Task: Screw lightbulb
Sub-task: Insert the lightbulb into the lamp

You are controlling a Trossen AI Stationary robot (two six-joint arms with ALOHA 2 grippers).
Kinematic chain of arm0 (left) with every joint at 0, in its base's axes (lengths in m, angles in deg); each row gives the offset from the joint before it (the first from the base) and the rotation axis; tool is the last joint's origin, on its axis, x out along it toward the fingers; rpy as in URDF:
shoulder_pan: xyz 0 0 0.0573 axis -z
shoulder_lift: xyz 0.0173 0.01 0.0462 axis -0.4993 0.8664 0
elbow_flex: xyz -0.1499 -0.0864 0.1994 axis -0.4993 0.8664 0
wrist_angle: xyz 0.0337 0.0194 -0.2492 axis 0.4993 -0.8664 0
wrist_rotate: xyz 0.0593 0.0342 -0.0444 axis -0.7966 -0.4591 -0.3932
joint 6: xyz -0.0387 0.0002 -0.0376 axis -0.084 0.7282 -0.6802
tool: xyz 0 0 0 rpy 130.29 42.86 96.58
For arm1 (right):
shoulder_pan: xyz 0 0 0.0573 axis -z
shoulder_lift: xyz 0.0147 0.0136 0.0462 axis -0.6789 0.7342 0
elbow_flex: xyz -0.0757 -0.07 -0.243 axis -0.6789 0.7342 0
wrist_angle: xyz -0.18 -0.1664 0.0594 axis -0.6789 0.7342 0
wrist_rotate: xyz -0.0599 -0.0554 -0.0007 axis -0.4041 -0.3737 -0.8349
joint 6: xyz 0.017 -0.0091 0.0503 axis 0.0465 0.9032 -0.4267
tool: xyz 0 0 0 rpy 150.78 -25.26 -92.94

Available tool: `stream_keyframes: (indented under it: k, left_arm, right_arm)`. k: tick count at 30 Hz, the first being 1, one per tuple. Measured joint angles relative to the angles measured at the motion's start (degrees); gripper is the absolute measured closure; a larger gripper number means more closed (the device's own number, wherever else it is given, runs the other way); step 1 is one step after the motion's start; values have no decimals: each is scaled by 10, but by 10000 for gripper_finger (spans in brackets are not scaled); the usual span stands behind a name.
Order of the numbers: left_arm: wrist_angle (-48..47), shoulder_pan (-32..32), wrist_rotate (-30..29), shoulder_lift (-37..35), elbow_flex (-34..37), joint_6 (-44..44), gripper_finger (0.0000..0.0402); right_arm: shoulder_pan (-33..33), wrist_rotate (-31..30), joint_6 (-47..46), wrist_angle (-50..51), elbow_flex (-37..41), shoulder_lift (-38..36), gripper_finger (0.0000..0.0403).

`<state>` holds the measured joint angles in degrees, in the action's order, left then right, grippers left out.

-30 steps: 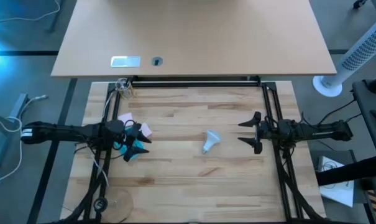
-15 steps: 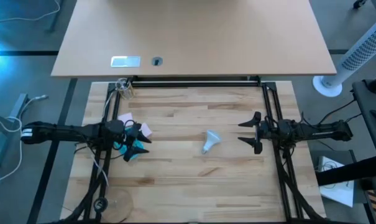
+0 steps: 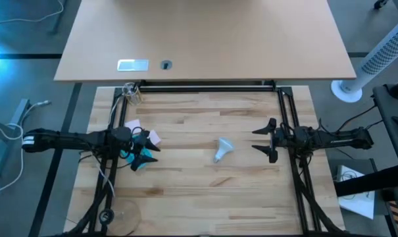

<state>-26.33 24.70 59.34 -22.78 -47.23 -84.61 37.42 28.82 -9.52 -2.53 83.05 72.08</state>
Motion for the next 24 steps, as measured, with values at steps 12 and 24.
stream_keyframes:
  k: [12, 24]
  left_arm:
    - [0, 0, 0, 0, 0, 0, 158]
    - [0, 0, 0, 0, 0, 0, 158]
  right_arm:
    - [0, 0, 0, 0, 0, 0, 97]
    - [0, -51, -304, -118, 0, 5, 105]
